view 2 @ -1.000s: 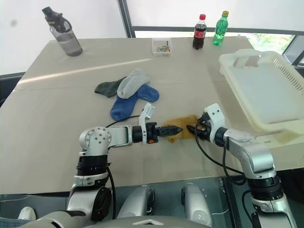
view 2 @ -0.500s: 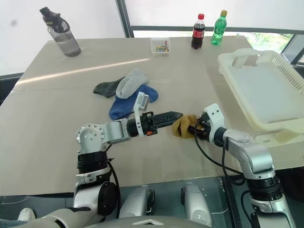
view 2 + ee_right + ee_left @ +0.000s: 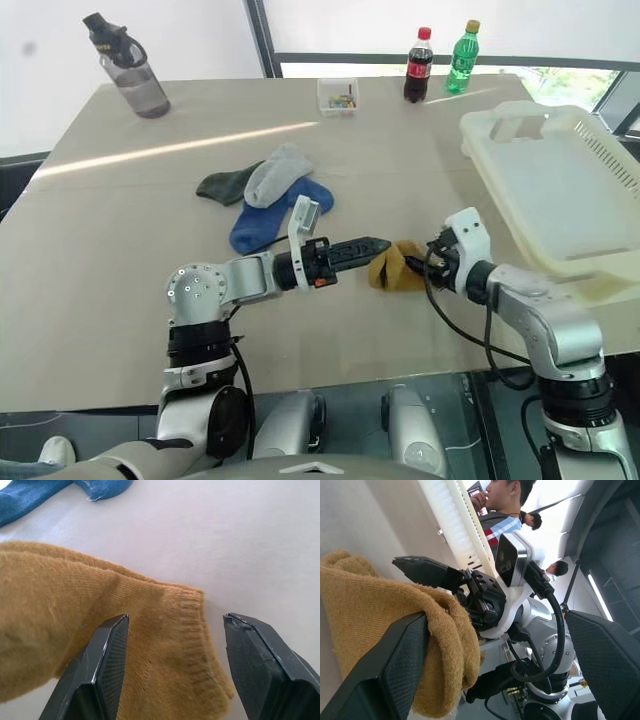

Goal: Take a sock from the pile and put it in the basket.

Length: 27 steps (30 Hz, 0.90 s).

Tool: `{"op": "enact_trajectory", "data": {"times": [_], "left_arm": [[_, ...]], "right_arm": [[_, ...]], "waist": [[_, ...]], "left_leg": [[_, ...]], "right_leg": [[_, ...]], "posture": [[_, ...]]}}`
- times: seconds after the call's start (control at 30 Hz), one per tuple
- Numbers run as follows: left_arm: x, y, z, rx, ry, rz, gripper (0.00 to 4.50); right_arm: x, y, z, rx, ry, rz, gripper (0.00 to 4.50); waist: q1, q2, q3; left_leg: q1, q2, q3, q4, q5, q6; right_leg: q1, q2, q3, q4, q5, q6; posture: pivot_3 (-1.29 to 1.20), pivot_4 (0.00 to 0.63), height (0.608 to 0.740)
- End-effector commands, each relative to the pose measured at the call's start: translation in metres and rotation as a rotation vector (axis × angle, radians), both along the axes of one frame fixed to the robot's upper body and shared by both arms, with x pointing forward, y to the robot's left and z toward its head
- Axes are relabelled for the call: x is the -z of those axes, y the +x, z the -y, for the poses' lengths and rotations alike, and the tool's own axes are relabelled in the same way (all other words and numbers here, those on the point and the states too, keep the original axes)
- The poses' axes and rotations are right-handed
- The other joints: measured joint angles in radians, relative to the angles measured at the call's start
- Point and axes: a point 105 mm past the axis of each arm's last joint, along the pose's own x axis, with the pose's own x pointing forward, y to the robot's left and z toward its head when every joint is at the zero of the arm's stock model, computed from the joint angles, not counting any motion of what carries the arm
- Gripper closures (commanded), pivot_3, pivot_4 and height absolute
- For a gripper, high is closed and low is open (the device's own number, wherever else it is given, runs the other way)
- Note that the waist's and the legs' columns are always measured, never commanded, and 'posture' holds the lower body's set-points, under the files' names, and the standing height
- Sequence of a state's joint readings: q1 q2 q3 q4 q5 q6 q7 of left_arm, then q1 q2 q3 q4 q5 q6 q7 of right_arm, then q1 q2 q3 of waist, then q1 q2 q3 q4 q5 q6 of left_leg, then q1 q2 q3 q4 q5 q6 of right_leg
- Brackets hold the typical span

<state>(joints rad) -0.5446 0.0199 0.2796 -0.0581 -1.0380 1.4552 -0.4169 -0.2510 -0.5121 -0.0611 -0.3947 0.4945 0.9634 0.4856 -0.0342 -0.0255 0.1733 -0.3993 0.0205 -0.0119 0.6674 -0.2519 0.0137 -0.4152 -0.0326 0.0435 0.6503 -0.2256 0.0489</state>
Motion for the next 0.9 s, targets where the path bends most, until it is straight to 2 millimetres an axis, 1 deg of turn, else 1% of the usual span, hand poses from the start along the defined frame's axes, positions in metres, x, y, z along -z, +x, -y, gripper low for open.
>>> {"op": "enact_trajectory", "data": {"times": [0.03,0.13,0.33,0.5,0.6,0.7,0.9], "left_arm": [[-0.005,0.0,0.004,0.003,-0.026,0.019,0.02],[-0.005,0.002,0.005,-0.008,-0.028,0.02,0.02],[0.0,0.009,0.01,-0.032,-0.016,0.018,0.02],[0.002,0.014,0.019,-0.037,-0.013,0.016,0.02],[0.003,0.013,0.025,-0.023,-0.012,0.018,0.02],[0.002,0.012,0.029,-0.003,-0.02,0.025,0.02],[0.0,0.017,0.038,-0.003,-0.031,0.039,0.02]], "right_arm": [[-0.02,-0.002,0.006,0.002,0.006,0.067,1.43],[-0.022,-0.003,0.012,0.014,-0.005,0.07,1.43],[-0.027,-0.005,0.037,0.07,-0.028,0.077,1.43],[-0.038,-0.011,0.052,0.081,-0.014,0.096,1.43],[-0.044,-0.015,0.055,0.075,-0.011,0.104,1.43],[-0.046,-0.021,0.055,0.056,-0.001,0.103,1.43],[-0.051,-0.032,0.056,0.026,0.029,0.109,1.43]], "waist": [[0.0,0.0,0.0],[0.002,0.0,0.0],[0.005,0.0,0.0],[0.011,0.0,0.0],[0.018,0.0,0.0],[0.02,0.0,0.0],[0.023,0.0,0.0]], "left_leg": [[0.0,0.0,0.0,0.0,0.0,0.0],[0.0,0.0,0.0,0.0,0.0,0.0],[-0.001,0.0,0.0,0.0,0.0,0.0],[-0.001,0.0,0.0,-0.001,0.0,0.0],[-0.001,0.0,0.0,-0.001,0.0,0.0],[-0.002,0.0,0.0,-0.001,0.0,0.0],[-0.002,0.0,0.0,-0.001,0.0,0.0]], "right_leg": [[0.0,0.0,0.0,0.0,0.0,0.0],[0.0,0.0,0.0,0.0,0.0,0.0],[0.0,0.0,0.0,-0.002,0.0,0.0],[0.0,0.0,0.0,-0.003,0.0,0.0],[0.0,0.0,0.0,-0.003,0.0,0.0],[0.0,0.0,0.0,-0.004,0.0,0.0],[0.0,0.0,0.0,-0.004,0.0,0.0]], "posture": [[0.0,0.15,0.74],[0.0,0.15,0.74],[0.0,0.15,0.74],[0.0,0.15,0.74],[0.0,0.15,0.74],[0.0,0.15,0.74],[0.0,0.15,0.74]]}}
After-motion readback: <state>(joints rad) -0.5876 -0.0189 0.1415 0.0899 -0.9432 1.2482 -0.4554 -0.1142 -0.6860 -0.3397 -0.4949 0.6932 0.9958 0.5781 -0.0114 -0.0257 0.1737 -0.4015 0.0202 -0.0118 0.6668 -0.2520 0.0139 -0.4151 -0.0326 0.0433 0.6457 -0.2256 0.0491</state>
